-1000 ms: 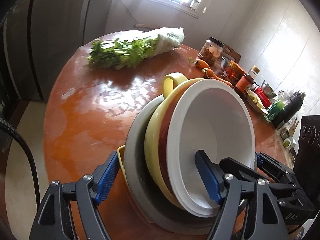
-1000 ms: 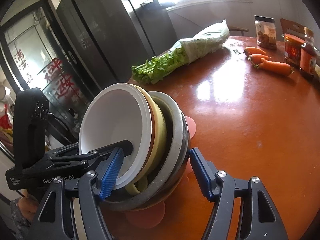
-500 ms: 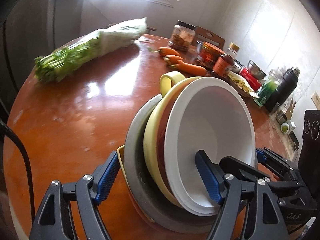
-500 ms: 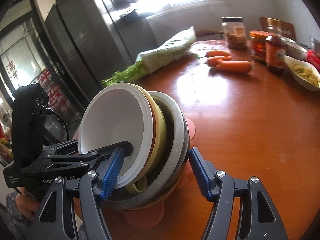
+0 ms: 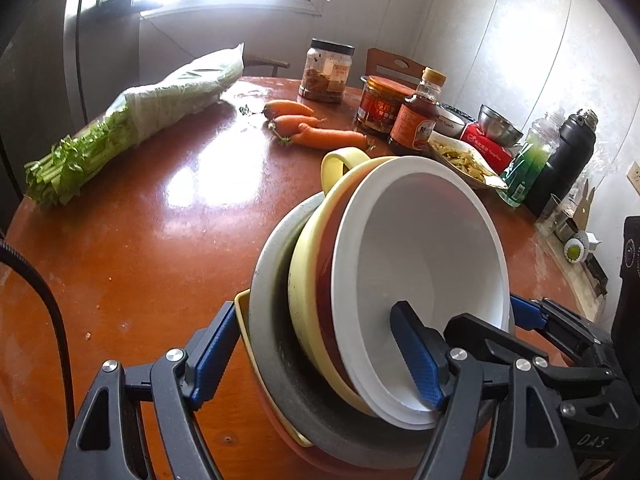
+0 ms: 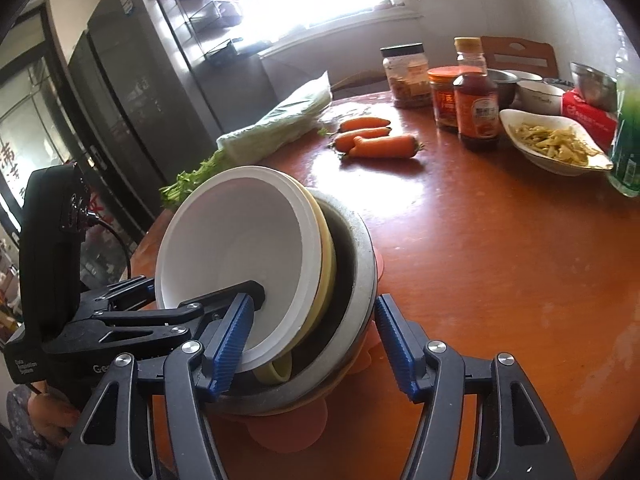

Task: Organize plates and bowls
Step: 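Lower the bowl stack onto the plate stack and open the left gripper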

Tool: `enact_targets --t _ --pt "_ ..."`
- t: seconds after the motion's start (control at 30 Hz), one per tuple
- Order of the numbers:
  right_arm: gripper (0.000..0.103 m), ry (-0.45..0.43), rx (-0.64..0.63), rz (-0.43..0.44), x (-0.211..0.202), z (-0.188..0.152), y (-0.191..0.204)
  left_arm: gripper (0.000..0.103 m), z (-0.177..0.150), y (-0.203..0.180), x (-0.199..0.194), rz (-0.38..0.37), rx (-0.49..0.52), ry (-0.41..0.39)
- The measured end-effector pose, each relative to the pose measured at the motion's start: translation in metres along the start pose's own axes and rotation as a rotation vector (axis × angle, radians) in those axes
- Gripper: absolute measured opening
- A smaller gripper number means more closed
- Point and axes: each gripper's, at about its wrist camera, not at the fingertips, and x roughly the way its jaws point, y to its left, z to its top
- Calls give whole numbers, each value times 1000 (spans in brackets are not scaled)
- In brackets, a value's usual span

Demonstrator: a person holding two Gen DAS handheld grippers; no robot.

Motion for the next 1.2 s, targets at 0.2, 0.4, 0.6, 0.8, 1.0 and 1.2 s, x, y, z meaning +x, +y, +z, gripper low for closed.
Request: enact_targets --t 0.2,0.4,0.6,0.8,1.0,1.2 --pt "72 -53 -3 -9 -9 1 5 77 1 9 -14 48 -7 -45" --pt "74 -104 -16 -50 -22 2 17 79 -1 18 -44 66 -12 -121" --pt "77 -146 -46 -109 -41 -3 35 85 -13 14 -76 109 17 -191" --pt "78 -161 -71 -156 -54 -17 48 89 -33 15 -96 137 6 -217" --pt "78 -177 -92 -208 -65 -39 57 93 -57 9 -105 163 12 -212" --pt "79 -193 -104 -266 -74 -65 59 93 -77 6 -108 195 4 -218"
